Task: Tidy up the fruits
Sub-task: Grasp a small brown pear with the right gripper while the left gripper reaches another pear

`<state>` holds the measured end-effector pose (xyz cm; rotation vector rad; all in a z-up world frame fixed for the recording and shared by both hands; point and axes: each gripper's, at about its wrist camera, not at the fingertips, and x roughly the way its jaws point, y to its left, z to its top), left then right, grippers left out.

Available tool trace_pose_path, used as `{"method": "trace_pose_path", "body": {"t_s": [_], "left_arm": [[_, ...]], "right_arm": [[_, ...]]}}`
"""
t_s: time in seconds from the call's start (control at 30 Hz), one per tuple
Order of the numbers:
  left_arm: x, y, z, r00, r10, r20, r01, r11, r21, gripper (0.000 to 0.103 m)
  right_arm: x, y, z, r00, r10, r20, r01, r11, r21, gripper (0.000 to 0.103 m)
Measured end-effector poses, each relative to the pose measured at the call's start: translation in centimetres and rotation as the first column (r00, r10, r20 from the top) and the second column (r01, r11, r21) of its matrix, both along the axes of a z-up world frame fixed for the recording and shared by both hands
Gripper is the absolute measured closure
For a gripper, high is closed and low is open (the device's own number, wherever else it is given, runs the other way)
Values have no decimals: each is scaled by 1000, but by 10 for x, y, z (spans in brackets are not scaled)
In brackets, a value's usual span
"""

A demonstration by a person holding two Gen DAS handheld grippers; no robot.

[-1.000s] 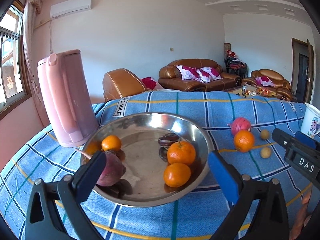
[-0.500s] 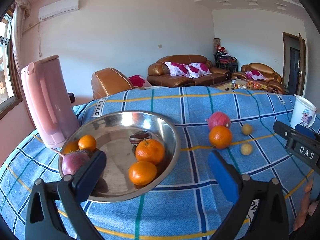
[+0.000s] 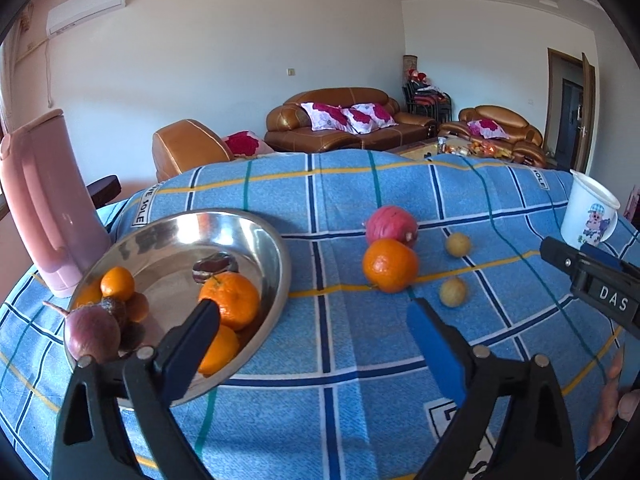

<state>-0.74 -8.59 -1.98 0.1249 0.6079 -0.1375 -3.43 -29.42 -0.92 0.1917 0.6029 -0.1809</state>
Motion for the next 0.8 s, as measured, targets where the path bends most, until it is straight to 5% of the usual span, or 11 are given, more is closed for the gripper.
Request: {"method": "trace_pose_path", "body": {"t_s": [0.07,0.3,0.43,0.67,0.8], "left_arm": [[-1,-6,-2,1000,-23,-7,24,1000,20,21],[-1,7,0,1000,-4,-21,4,1000,-30,28],[3,8,-1,999,-9,-41,7,999,-46,29],[3,4,-2,999,-22,-45,21,999,-35,29],[7,0,-4,997,-33,-66,30,999,-41,29]], "right_arm": [[6,2,-3,999,42,-24,-41,999,19,42],[40,37,-18,957,269,-111,-255,959,126,50],[59,57,-25,934,316,-166,-302,948,101,53],[75,79,-36,894,377,-244,-369,926,78,74],[69,70,-36,894,381,-236,-370,924,92,74]]}}
